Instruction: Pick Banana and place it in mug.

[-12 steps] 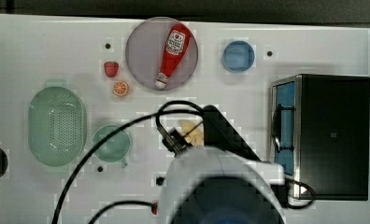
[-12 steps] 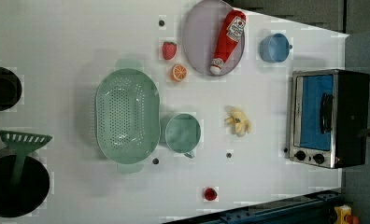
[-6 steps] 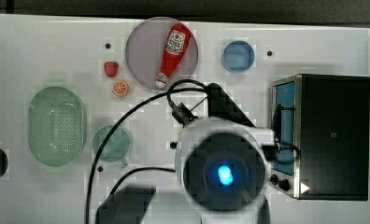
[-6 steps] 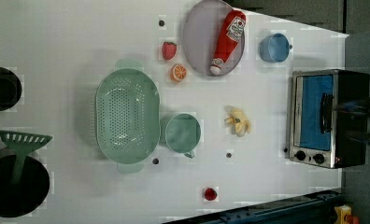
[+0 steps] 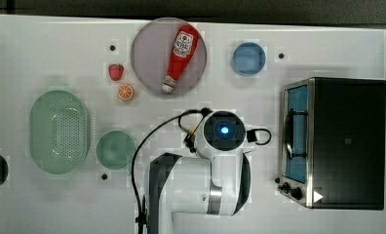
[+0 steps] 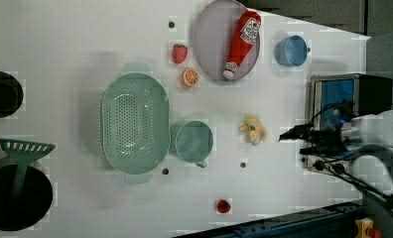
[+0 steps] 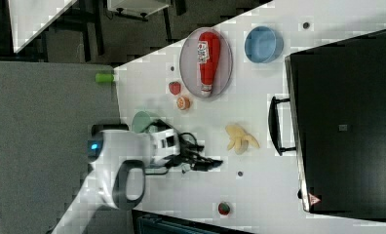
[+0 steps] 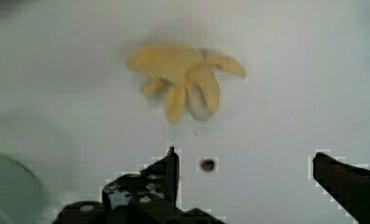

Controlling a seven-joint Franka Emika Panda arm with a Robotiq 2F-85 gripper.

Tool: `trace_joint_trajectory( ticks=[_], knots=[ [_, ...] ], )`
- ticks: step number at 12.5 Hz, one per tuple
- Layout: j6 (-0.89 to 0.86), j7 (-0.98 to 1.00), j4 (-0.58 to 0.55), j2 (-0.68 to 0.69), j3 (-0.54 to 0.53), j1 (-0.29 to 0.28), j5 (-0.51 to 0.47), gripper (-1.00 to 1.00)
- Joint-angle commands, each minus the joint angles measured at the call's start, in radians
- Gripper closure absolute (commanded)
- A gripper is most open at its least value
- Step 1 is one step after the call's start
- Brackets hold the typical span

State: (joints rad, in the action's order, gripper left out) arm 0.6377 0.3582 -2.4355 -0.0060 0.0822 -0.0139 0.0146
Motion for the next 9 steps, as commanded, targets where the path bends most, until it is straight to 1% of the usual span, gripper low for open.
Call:
trace_joint_trajectory(
  ticks=[1, 4, 9],
  knots=[
    [0.151, 0.314, 0.043, 0.050, -0.024, 0.014, 0.012, -1.00],
    [0.222, 0.388, 0.038, 0.170, -0.018, 0.014, 0.012, -1.00],
    [0.433, 0.389, 0.030, 0.334, -0.016, 0.014, 0.012, -1.00]
  ],
)
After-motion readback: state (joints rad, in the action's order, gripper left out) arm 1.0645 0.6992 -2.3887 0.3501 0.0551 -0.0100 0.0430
